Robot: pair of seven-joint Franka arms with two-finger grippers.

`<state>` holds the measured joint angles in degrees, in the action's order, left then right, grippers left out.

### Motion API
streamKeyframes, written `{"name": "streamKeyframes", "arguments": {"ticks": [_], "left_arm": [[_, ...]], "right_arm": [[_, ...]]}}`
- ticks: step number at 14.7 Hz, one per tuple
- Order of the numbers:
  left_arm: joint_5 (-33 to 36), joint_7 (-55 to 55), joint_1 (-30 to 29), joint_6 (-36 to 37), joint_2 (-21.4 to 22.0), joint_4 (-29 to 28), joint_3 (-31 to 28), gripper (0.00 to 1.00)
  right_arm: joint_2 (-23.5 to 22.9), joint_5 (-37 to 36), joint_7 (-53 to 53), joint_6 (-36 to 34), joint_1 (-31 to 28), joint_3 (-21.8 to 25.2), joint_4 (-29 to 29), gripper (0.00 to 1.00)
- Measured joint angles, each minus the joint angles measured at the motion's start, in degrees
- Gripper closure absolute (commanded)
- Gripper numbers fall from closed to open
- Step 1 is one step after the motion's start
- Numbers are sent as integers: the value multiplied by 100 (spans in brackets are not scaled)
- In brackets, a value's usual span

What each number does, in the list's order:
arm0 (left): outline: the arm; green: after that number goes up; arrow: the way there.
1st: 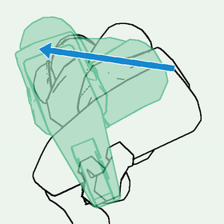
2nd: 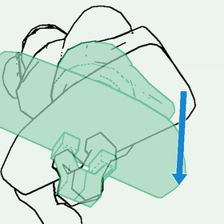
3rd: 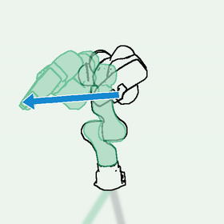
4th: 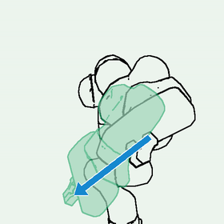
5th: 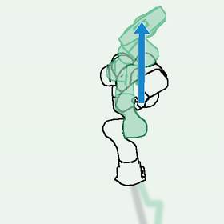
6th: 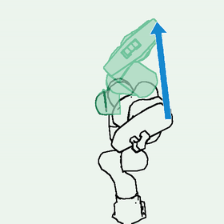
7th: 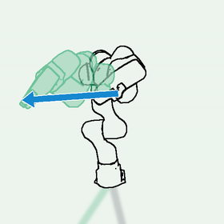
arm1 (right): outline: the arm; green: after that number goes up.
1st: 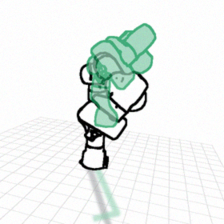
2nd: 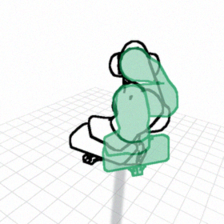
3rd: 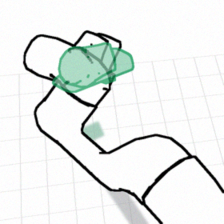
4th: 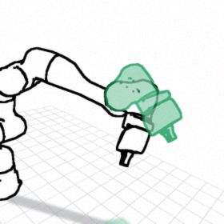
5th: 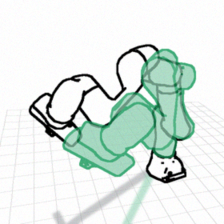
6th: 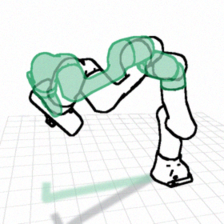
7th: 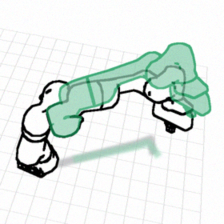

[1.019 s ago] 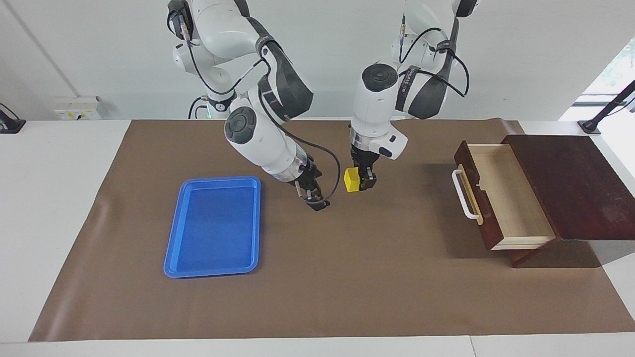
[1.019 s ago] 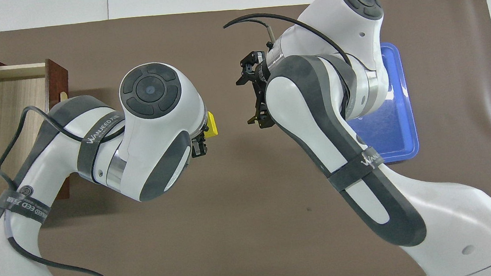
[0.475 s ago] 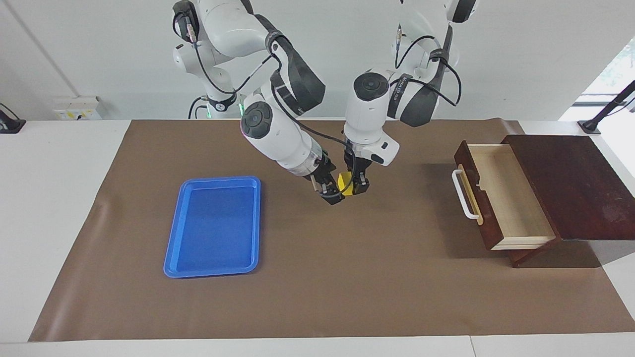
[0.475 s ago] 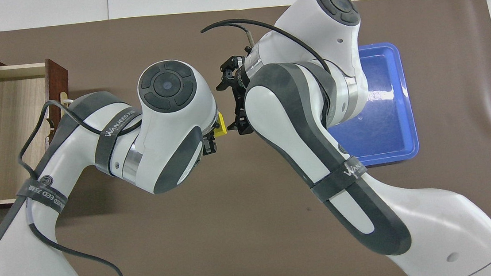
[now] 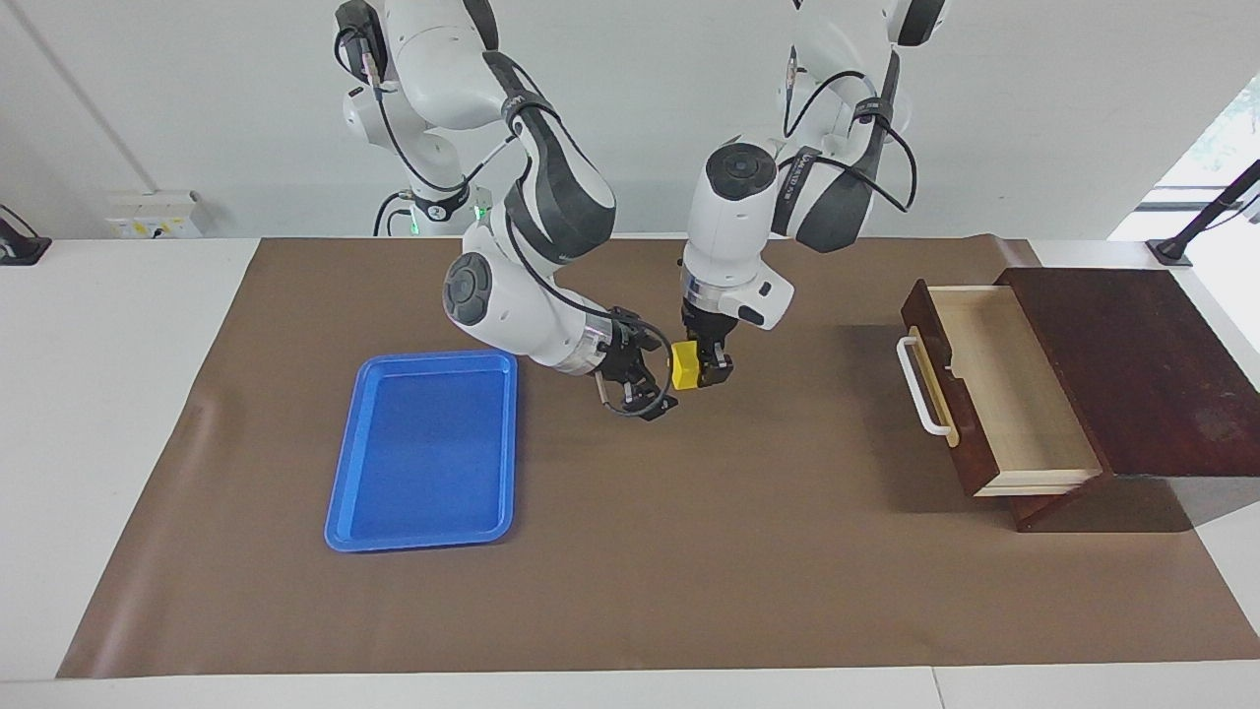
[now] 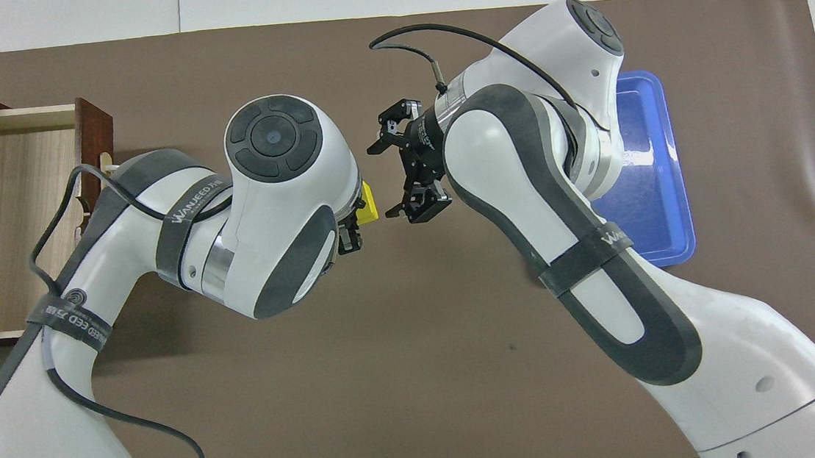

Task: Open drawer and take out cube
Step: 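Carry the cube toward center while the right gripper reaches toward it, then grasp the yellow cube with the right gripper and release the left gripper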

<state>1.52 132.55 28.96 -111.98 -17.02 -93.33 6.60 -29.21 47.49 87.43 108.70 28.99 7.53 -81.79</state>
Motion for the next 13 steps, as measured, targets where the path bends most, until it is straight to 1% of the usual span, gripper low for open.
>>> {"name": "streamKeyframes", "arguments": {"ticks": [4,13], "left_arm": [[-1,62,-2,-51,-5,4,-10,100],[-1,121,-4,-77,-9,5,-22,100]], "right_arm": [[99,90,-37,65,20,-12,-132,0],[170,97,-190,122,123,-28,-299,0]]}}
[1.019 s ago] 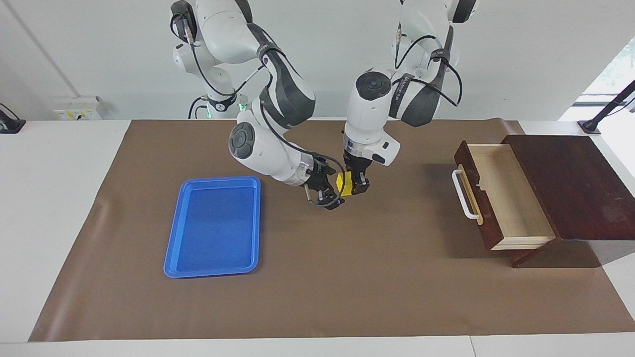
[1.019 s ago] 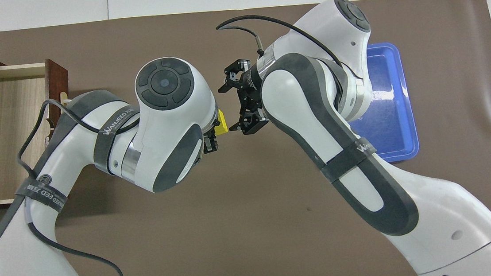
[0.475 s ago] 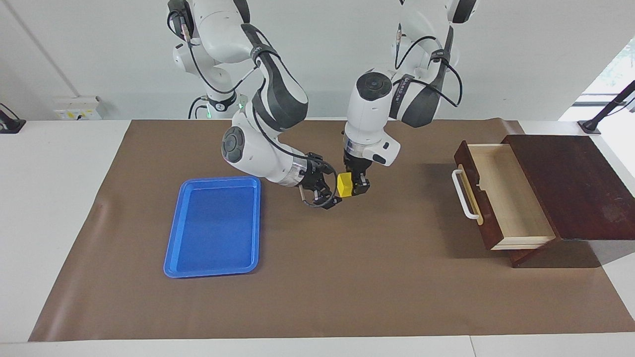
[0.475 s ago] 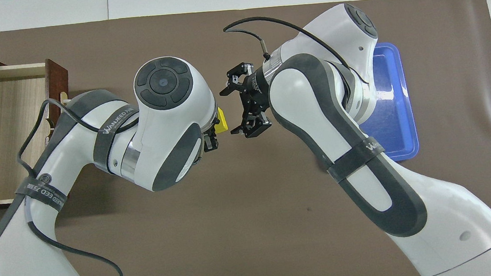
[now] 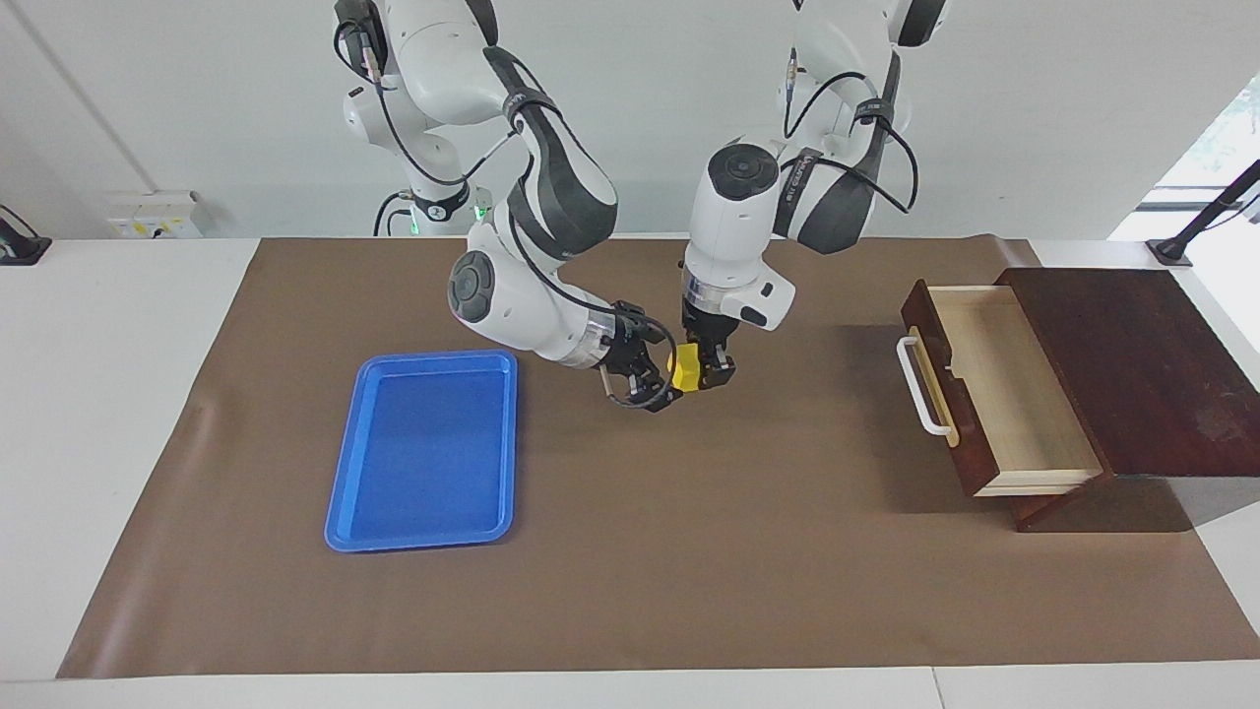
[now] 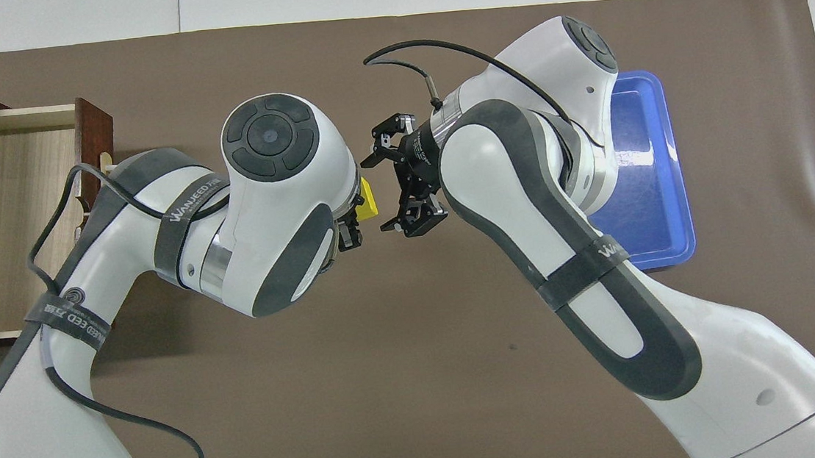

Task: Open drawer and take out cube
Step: 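Grasp the yellow cube with the right gripper and release the left gripper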

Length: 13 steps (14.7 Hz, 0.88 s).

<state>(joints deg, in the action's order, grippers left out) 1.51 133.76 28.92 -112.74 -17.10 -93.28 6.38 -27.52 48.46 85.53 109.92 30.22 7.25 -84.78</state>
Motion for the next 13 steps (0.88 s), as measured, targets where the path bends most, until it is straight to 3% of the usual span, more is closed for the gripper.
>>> {"name": "streamKeyframes", "arguments": {"ticks": [4,7,9,11,13], "left_arm": [[0,3,-1,-2,-1,0,-7,100],[0,6,-1,-6,-1,1,-7,100],[0,8,-2,-8,-1,1,-10,100],[0,9,-4,-13,-1,2,-17,100],[0,11,-9,-29,-1,3,-21,100]], "right_arm": [[13,0,-57,84,60,-3,-19,0],[14,1,-61,109,109,-3,-22,5],[15,1,-61,189,127,-6,-27,14],[15,1,-62,252,129,-6,-39,30],[16,1,-63,262,129,-6,-50,58]]}}
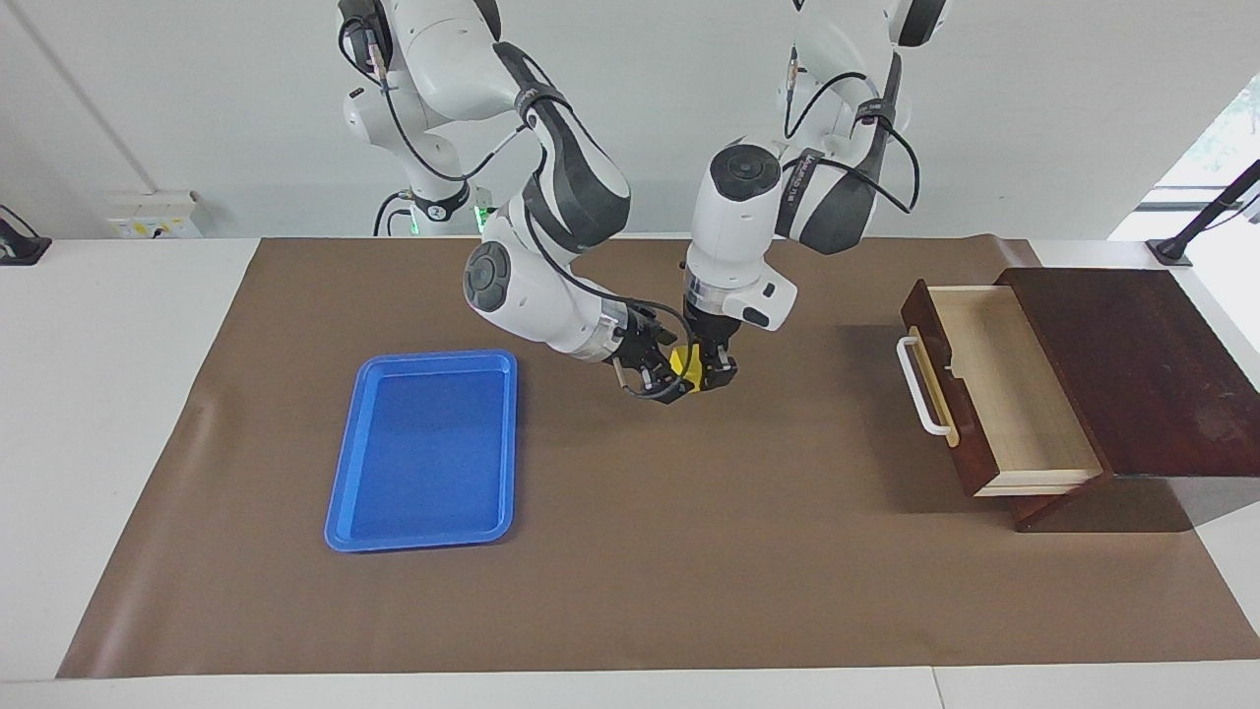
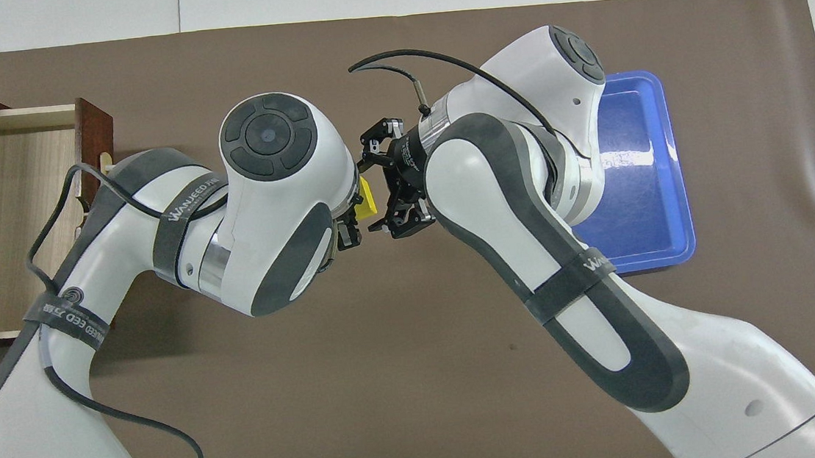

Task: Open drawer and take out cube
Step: 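Grasp the yellow cube with the right gripper and release the left gripper, then move the cube into the blue tray with the right gripper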

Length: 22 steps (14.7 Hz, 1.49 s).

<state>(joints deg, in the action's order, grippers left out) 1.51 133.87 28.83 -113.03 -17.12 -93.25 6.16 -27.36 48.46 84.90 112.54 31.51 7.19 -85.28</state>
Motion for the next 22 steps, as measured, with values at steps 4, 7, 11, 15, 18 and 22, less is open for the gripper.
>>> {"name": "streamKeyframes", "arguments": {"ticks": [4,7,11,15,18,22], "left_arm": [[-46,1,-3,13,-4,-2,0,100],[-47,0,-3,11,-4,-2,0,100],[-48,0,-3,2,-4,-1,1,78],[-51,-4,-3,-44,-4,8,4,0],[-46,-9,-15,-80,-1,64,-25,0],[-45,-256,-275,184,129,114,-35,0]], "right_arm": [[5,3,-68,117,-1,8,-6,100],[5,3,-68,118,-1,8,-6,100],[8,3,-69,118,-4,10,-6,100],[20,4,-82,118,-21,10,-10,100],[21,89,-82,117,-34,11,-38,100],[22,169,-82,127,-46,20,-41,100]]}}
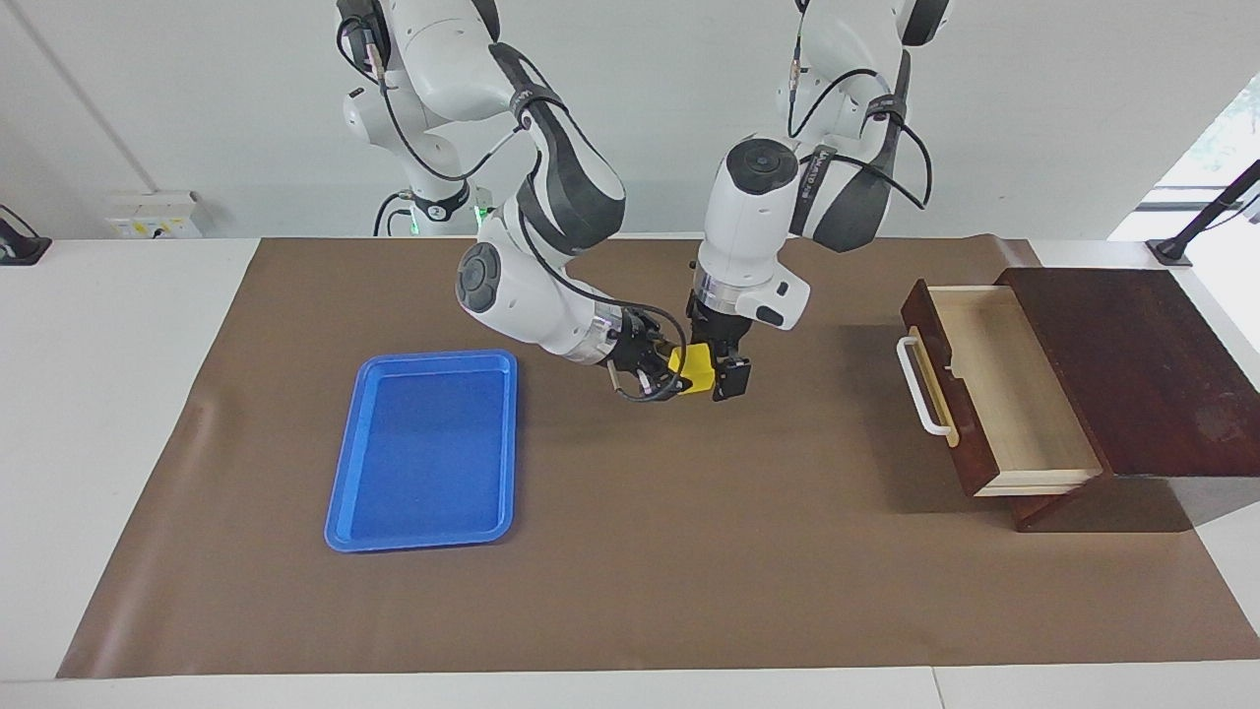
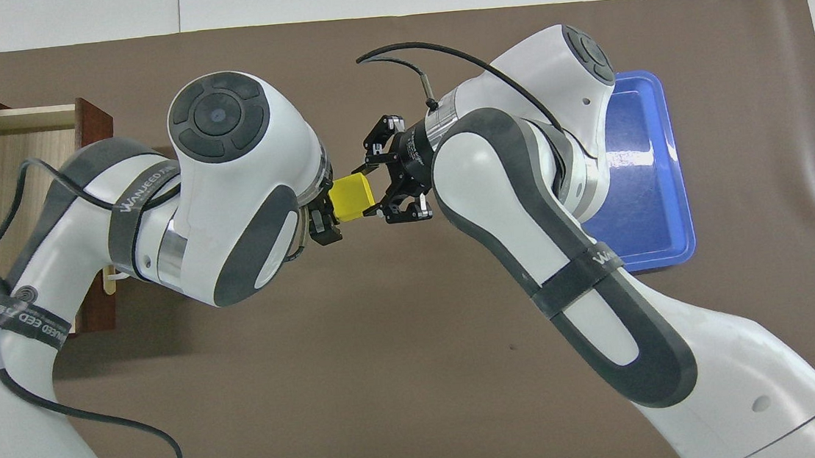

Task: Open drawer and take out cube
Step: 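Move the cube into the blue tray with the right gripper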

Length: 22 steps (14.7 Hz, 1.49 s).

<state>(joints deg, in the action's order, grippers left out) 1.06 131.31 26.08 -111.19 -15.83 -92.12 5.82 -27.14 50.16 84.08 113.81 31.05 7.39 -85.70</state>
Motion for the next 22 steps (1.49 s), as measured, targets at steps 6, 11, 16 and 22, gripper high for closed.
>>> {"name": "streamKeyframes", "arguments": {"ticks": [6,11,16,22], "left_arm": [[3,-680,-437,306,237,-70,-11,0],[6,-1717,-1165,309,354,-498,-34,0],[6,-2672,-1874,278,401,-636,-46,0],[6,-3251,-2183,-69,503,-969,-43,0]], "right_arm": [[8,41,-301,-424,-719,20,-6,100],[113,51,-1424,-1038,-1953,54,-380,100],[326,51,-2159,-918,-2613,92,-1301,100],[429,51,-2598,-568,-3182,167,-1991,100]]}}
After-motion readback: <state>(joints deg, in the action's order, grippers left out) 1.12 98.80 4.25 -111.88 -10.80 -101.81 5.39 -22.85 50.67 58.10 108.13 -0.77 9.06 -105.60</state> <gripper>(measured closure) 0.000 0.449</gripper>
